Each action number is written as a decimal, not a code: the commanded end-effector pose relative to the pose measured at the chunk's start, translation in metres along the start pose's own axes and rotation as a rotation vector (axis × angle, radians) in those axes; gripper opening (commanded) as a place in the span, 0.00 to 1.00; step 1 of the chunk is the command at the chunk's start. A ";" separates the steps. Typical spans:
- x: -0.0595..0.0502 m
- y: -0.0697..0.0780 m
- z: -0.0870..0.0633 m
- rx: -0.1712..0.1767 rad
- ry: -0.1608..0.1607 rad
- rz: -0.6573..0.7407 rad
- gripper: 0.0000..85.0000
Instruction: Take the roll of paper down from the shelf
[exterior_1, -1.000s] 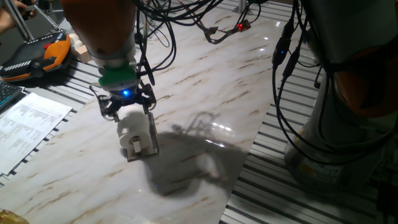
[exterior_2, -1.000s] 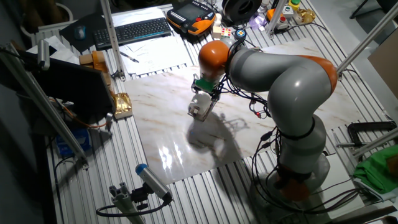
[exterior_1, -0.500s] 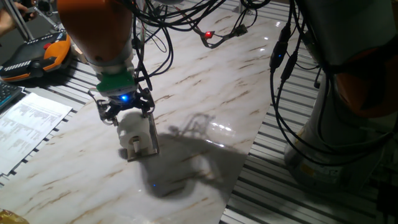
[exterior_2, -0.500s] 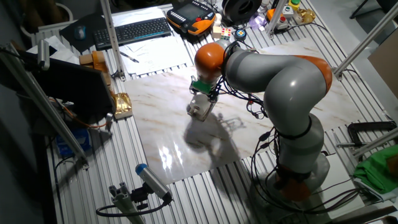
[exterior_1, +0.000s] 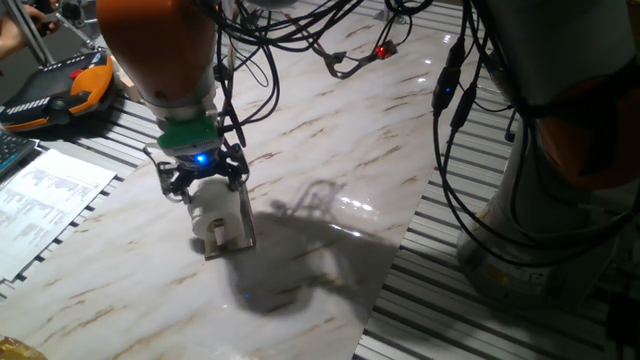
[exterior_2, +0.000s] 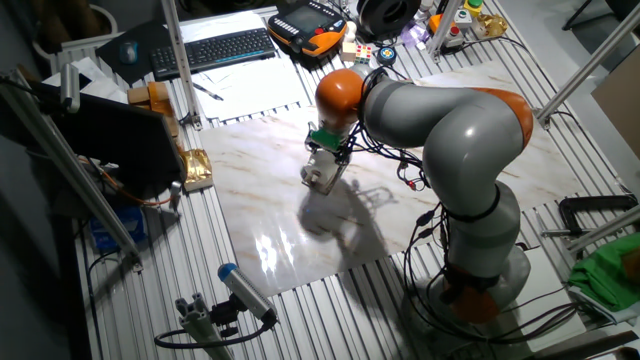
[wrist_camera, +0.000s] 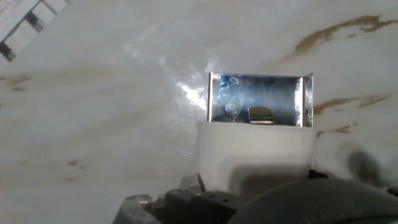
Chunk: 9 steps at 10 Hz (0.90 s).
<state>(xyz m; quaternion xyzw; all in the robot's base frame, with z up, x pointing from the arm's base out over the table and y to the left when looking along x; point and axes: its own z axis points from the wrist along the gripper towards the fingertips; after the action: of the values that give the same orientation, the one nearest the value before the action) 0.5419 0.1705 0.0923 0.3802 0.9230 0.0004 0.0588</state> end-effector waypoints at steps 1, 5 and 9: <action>0.000 0.000 0.000 -0.001 -0.006 0.001 1.00; 0.000 -0.001 -0.003 0.012 -0.014 -0.045 0.23; -0.004 -0.002 -0.010 0.027 -0.035 -0.041 0.13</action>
<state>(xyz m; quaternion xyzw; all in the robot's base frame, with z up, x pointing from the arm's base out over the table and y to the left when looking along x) 0.5419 0.1662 0.1038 0.3628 0.9290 -0.0209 0.0700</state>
